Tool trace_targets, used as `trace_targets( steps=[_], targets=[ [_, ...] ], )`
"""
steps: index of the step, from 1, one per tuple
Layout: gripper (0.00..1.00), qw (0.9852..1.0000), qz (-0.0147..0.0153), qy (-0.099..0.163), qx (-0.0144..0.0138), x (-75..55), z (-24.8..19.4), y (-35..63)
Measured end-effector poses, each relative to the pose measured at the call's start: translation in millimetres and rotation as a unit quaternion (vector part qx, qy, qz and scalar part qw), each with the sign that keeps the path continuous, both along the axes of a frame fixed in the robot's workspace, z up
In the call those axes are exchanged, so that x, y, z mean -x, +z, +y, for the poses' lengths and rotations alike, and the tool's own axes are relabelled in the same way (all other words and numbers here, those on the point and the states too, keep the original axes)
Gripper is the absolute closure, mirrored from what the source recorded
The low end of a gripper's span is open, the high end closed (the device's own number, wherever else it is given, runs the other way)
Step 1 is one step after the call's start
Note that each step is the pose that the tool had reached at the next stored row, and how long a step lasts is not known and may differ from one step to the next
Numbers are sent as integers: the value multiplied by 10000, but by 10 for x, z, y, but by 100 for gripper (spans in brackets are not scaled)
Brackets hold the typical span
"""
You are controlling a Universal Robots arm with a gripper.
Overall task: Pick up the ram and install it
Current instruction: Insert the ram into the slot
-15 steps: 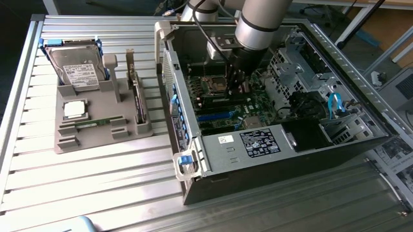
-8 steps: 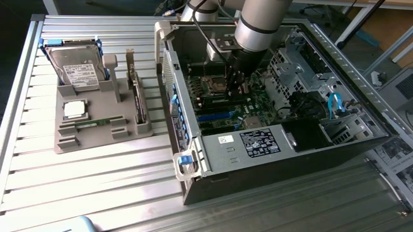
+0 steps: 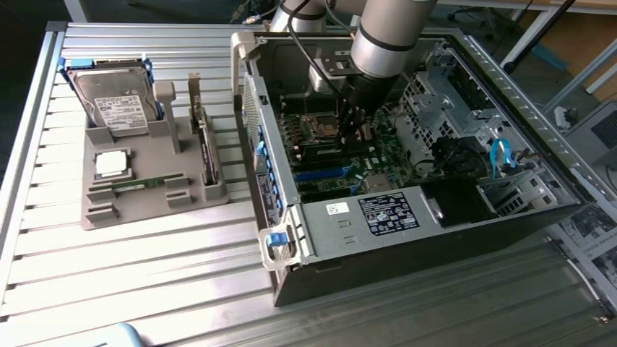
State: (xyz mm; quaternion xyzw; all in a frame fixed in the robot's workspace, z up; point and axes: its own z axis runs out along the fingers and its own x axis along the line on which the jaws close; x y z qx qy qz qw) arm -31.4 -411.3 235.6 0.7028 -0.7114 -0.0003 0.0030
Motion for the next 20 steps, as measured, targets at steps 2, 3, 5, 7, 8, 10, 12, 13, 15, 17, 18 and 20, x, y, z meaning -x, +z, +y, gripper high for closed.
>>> trace_targets(
  steps=[2, 3, 5, 7, 8, 10, 12, 13, 15, 17, 18, 20],
  targets=[
    [88, 10000, 1, 0, 1, 0, 0, -2],
    [88, 10000, 1, 0, 1, 0, 0, -2],
    [87, 10000, 0, 0, 1, 0, 0, -3],
    [81, 10000, 0, 0, 0, 0, 0, -3],
    [74, 10000, 1, 0, 0, 0, 0, -3],
    [74, 10000, 0, -1, 0, 0, 0, -3],
    [74, 10000, 0, -2, 0, 0, 0, -2],
    [74, 10000, 0, -3, 0, 0, 0, 2],
    [74, 10000, 0, -3, 0, 0, 0, 22],
    [74, 10000, 1, -3, 0, 0, 0, 39],
    [74, 10000, 0, -3, 0, 0, 0, 46],
    [74, 10000, 0, -3, 0, 0, 0, 56]
  ],
)
